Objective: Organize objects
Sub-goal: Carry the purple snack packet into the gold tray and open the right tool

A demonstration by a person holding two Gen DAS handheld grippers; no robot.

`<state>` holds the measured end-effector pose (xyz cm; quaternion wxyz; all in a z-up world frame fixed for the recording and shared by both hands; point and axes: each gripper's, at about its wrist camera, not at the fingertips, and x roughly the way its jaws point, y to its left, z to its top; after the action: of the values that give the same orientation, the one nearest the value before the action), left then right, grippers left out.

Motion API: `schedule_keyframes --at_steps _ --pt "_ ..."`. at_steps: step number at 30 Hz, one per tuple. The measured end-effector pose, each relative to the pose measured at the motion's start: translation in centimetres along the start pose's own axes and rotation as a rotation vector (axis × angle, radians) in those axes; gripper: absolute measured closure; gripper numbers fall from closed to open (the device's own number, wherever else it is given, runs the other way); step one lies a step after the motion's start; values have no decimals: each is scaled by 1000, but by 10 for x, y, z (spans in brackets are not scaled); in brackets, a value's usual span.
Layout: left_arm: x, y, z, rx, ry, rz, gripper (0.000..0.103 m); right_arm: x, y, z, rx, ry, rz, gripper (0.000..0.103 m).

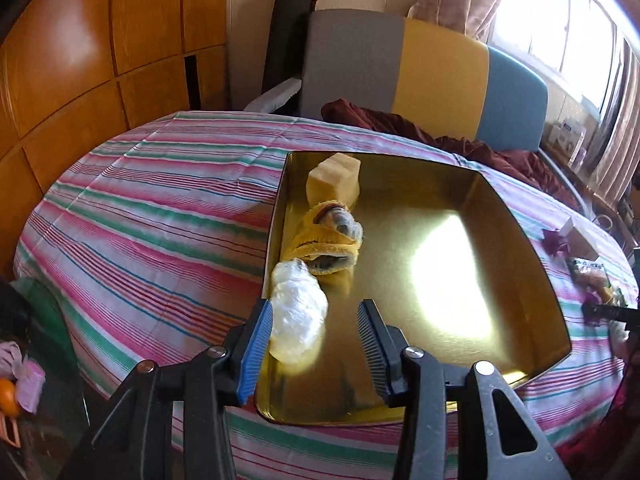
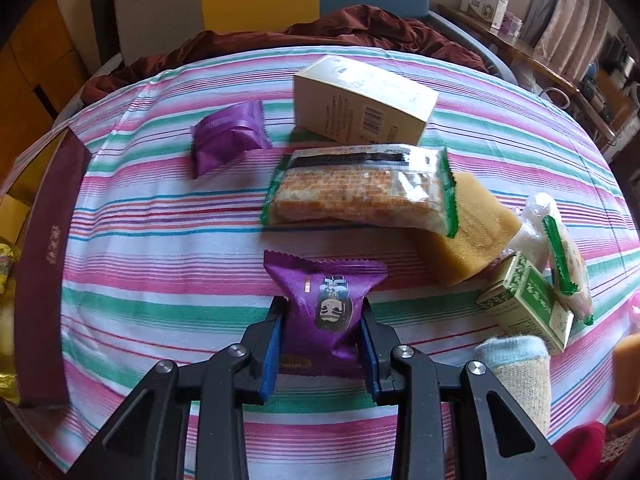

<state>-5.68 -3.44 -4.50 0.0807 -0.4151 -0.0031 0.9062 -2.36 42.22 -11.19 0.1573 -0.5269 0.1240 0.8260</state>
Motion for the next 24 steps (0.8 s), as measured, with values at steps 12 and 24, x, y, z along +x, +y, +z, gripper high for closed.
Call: schedule_keyframes --at_steps 12,24 --pt "-8 2 -3 -42 -13 -16 58 -65 98 -18 -183 -101 330 69" --pt "-23 58 -2 -191 -61 52 58 -81 265 -36 -491 -68 541 69"
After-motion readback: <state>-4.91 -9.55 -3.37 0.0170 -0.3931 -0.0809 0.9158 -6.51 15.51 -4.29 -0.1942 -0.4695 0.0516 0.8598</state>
